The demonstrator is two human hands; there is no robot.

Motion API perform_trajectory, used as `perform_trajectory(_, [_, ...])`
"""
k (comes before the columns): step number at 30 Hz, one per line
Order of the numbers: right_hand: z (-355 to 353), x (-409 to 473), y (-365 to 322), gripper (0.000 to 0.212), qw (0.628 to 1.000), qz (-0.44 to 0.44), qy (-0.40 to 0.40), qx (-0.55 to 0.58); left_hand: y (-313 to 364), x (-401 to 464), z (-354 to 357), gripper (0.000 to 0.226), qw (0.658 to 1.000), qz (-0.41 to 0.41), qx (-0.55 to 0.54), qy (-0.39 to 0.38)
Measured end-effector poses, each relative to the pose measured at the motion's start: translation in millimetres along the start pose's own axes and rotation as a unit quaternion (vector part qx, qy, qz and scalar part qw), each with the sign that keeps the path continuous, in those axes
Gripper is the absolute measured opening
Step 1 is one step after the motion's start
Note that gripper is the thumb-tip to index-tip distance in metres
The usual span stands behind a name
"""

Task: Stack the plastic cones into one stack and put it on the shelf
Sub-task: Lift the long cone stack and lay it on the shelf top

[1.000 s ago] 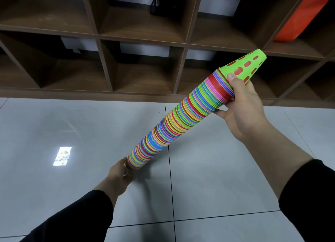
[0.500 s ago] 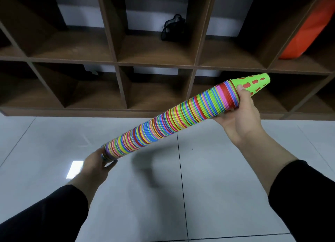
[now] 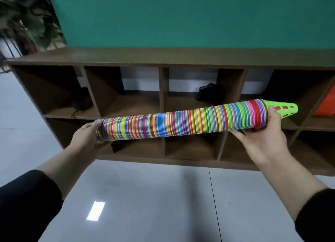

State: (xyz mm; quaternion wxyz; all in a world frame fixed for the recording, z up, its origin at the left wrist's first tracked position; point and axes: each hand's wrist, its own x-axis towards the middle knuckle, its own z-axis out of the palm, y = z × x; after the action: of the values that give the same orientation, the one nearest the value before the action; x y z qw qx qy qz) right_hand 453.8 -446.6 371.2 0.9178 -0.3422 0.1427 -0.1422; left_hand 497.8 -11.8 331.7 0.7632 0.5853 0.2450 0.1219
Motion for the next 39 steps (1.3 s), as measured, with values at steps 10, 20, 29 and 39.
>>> perform_trajectory(10, [111,23,-50,0.062,0.997,-0.038,-0.063,0.032,155,-1,23,0.019,0.99,0.14,-0.002,-0.006])
perform_trajectory(20, [189,57,-106,0.051,0.994,-0.083,-0.07,-0.002,255,23,76,0.021,0.981,0.19,0.0,-0.027])
perform_trajectory(29, [192,88,-117,0.041,0.994,-0.064,-0.085,-0.03,255,48,97,0.031,0.984,0.175,0.028,-0.013])
perform_trajectory(39, [252,211,-77,0.053,0.996,-0.032,-0.042,-0.069,274,177,152,0.014,0.988,0.149,0.039,-0.007])
